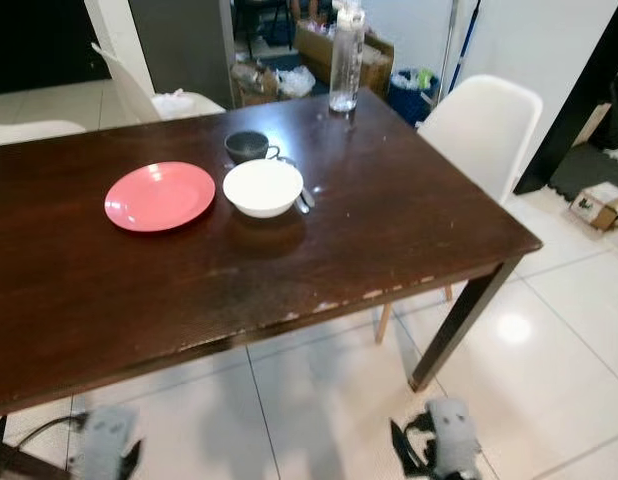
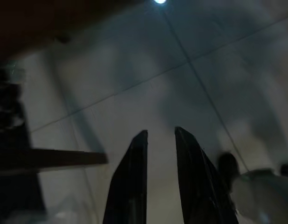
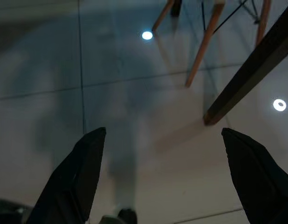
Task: Setting the table
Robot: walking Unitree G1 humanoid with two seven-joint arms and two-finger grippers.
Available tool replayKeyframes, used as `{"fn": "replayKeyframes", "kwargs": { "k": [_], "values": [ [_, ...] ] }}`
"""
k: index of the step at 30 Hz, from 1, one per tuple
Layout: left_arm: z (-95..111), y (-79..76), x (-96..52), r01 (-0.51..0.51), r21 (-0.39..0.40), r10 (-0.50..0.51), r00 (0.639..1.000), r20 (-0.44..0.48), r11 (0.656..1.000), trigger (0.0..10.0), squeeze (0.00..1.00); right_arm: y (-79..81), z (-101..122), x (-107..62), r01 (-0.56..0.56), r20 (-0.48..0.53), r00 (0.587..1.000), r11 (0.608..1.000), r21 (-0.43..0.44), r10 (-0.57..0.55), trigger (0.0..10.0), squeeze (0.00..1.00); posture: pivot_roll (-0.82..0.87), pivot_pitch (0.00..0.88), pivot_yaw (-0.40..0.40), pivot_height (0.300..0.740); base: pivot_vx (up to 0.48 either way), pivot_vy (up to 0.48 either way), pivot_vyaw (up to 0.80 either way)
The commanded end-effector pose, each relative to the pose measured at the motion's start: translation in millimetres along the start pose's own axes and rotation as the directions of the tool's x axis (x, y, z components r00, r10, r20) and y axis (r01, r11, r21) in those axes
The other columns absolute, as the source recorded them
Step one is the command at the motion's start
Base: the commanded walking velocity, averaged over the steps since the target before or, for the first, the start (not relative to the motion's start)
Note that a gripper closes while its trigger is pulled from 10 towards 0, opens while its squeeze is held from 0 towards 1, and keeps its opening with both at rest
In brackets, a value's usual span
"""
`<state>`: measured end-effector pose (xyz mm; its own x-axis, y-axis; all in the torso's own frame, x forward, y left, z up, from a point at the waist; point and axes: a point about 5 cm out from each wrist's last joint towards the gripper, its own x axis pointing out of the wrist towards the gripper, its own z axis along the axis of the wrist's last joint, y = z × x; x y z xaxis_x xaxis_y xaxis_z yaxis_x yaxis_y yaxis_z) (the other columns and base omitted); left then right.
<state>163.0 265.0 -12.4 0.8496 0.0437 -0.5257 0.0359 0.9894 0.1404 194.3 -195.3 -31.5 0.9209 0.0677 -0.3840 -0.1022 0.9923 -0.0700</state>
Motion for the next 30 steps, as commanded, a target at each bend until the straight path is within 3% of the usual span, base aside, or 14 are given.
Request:
{"fn": "replayKeyframes", "kwargs": {
  "k": [1, 3, 4, 7, 8, 9, 10, 12, 13, 15, 16, 20, 23, 30],
  "values": [
    [12, -0.1, -4.6, 0.035, -0.016, -0.035, 0.998, 0.045, 0.999, 10.0, 0.0, 2.5, 11, 0.6, -0.011, 0.056, 0.998, 1.0, 0.002, 0.011, 10.0, 0.0, -0.08, 0.007, 0.056, 0.74, 0.0, 0.0, 0.0],
    [37, 3.3, -15.0, 0.077, -0.035, -0.072, 0.989, 0.132, 0.996, 10.0, 0.0, 0.0, 32, 0.0, -0.006, 0.144, 0.99, 1.0, -0.007, 0.007, 10.0, 0.0, -0.07, 0.009, 0.052, 0.74, 0.0, 0.0, 0.0],
    [64, 0.2, -19.9, 0.118, -0.054, -0.104, 0.971, 0.213, 0.992, 10.0, 0.0, -2.3, 57, 0.6, 0.005, 0.233, 0.973, 1.0, -0.016, -0.001, 10.0, 0.0, -0.06, 0.01, 0.05, 0.74, 0.0, 0.0, 0.0],
    [110, -13.6, -19.4, 0.17, -0.068, -0.137, 0.931, 0.337, 0.983, 10.0, 0.0, -5.5, 106, 2.5, 0.027, 0.384, 0.923, 0.999, -0.025, -0.015, 10.0, 0.0, -0.07, 0.007, 0.053, 0.74, 0.0, 0.0, 0.0],
    [110, -13.6, -19.4, 0.17, -0.068, -0.137, 0.931, 0.337, 0.983, 10.0, 0.0, -5.5, 106, 2.5, 0.027, 0.384, 0.923, 0.999, -0.025, -0.015, 10.0, 0.0, -0.07, 0.007, 0.053, 0.74, 0.0, 0.0, 0.0],
    [147, -30.7, -16.3, 0.196, -0.078, -0.146, 0.896, 0.419, 0.977, 10.0, 0.0, -4.2, 150, 3.8, 0.029, 0.505, 0.863, 0.999, -0.035, -0.008, 10.0, 0.0, -0.09, 0.001, 0.056, 0.74, 0.0, 0.0, 0.0],
    [147, -30.7, -16.3, 0.196, -0.078, -0.146, 0.896, 0.419, 0.977, 10.0, 0.0, -4.2, 150, 3.8, 0.029, 0.505, 0.863, 0.999, -0.035, -0.008, 10.0, 0.0, -0.09, 0.001, 0.056, 0.74, 0.0, 0.0, 0.0],
    [169, -42.8, -11.9, 0.19, -0.075, -0.135, 0.878, 0.458, 0.979, 10.0, 0.0, 0.0, 178, 4.5, 0.02, 0.575, 0.818, 0.999, -0.041, 0.007, 10.0, 0.0, -0.1, 0.0, 0.056, 0.74, 0.0, 0.0, 0.0],
    [169, -42.8, -11.9, 0.19, -0.075, -0.135, 0.878, 0.458, 0.979, 10.0, 0.0, 0.0, 178, 4.5, 0.02, 0.575, 0.818, 0.999, -0.041, 0.007, 10.0, 0.0, -0.1, 0.0, 0.056, 0.74, 0.0, 0.0, 0.0],
    [192, -56.9, 5.6, 0.112, -0.109, -0.042, 0.862, 0.504, 0.988, 10.0, 0.0, 13.3, 198, 11.4, -0.027, 0.603, 0.798, 1.0, 0.012, 0.014, 10.0, 0.0, -0.1, 0.0, 0.051, 0.74, 0.0, 0.0, 0.0],
    [192, -56.9, 5.6, 0.112, -0.109, -0.042, 0.862, 0.504, 0.988, 10.0, 0.0, 13.3, 198, 11.4, -0.027, 0.603, 0.798, 1.0, 0.012, 0.014, 10.0, 0.0, -0.1, 0.0, 0.051, 0.74, 0.0, 0.0, 0.0],
    [204, -72.3, 17.8, 0.114, -0.177, -0.007, 0.858, 0.513, 0.978, 10.0, 0.0, 21.6, 193, 16.1, -0.084, 0.558, 0.83, 0.984, 0.159, -0.019, 10.0, 0.0, -0.11, 0.0, 0.038, 0.74, 0.0, 0.0, 0.0],
    [213, -82.3, 18.0, 0.143, -0.169, -0.034, 0.851, 0.524, 0.975, 10.0, 0.0, 24.9, 193, 12.8, -0.112, 0.535, 0.845, 0.971, 0.212, -0.019, 10.0, 0.0, -0.11, 0.0, 0.037, 0.74, 0.0, 0.0, 0.0],
    [214, -85.9, 21.4, 0.127, -0.13, -0.041, 0.85, 0.524, 0.983, 10.0, 0.0, 21.7, 193, 10.1, -0.107, 0.515, 0.856, 0.966, 0.234, -0.03, 10.0, 0.0, -0.12, 0.0, 0.041, 0.74, 0.0, 0.0, 0.0]
  ]
}}
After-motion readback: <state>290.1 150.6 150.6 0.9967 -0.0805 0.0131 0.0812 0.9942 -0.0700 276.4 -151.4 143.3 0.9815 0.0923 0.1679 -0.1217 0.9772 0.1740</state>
